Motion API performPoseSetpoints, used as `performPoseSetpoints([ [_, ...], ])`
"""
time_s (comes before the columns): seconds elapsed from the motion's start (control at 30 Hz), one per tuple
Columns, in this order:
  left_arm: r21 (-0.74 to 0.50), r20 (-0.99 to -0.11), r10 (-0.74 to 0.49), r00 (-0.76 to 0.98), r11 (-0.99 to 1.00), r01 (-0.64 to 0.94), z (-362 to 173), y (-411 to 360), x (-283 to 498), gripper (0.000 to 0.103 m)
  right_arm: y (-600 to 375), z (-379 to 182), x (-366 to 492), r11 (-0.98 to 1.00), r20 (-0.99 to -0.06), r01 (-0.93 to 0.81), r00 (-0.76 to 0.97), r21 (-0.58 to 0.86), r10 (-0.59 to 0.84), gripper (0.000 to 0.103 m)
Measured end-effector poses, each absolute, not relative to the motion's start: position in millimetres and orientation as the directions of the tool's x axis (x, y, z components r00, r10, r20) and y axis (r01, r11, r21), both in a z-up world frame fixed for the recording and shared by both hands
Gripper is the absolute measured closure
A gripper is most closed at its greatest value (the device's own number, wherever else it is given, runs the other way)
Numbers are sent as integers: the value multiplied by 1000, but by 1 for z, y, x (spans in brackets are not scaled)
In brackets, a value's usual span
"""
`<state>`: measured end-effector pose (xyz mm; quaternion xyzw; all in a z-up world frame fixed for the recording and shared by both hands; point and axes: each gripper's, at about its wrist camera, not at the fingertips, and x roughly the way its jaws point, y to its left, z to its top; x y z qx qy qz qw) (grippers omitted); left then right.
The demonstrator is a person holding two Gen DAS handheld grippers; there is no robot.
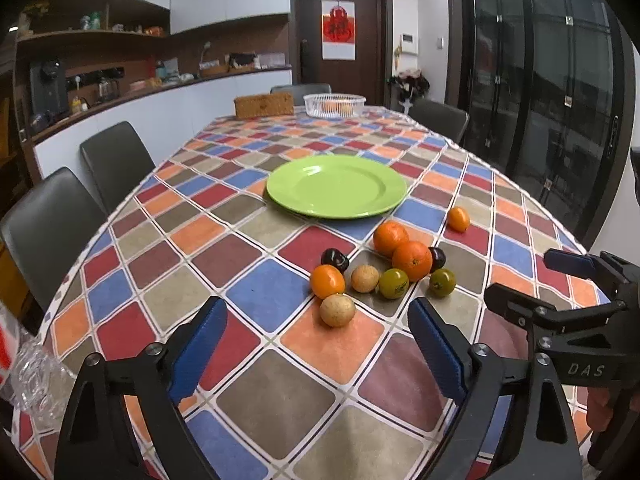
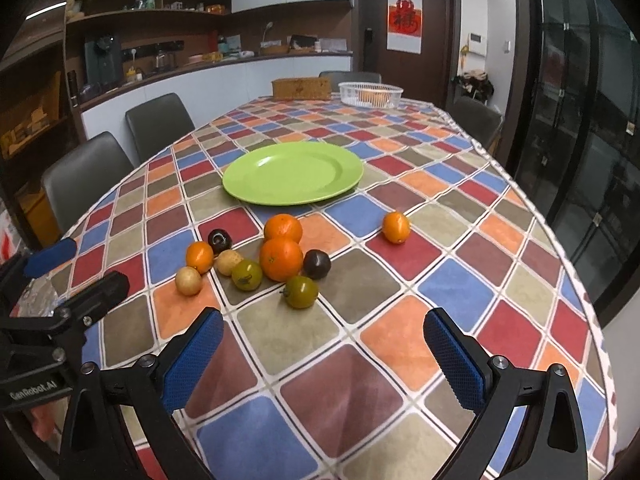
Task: Organize fruits
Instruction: 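Reach the left tool to the brown round fruit and close on it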
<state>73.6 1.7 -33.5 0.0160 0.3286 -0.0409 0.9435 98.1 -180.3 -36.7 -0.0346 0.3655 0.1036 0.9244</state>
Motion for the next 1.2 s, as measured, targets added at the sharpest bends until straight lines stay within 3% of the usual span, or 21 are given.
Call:
performPoseSetpoints([
  [0.33, -35, -695, -98, 712, 994, 102, -55, -4, 109, 22, -177, -61, 136, 961, -753, -259, 613, 94, 238, 29],
  [0.63, -110, -755, -146, 639, 989, 96, -79, -1, 131, 49, -167, -78, 154, 945, -788, -308, 551, 113, 274, 50],
  [1.03, -174, -781, -201, 591, 979, 103, -90, -1, 140, 72, -162, -86, 165, 935, -803, -334, 521, 121, 290, 70],
  [1.2, -176, -781, -202, 591, 979, 102, -90, 0, 139, 73, -162, -85, 164, 934, -802, -334, 519, 128, 296, 71],
])
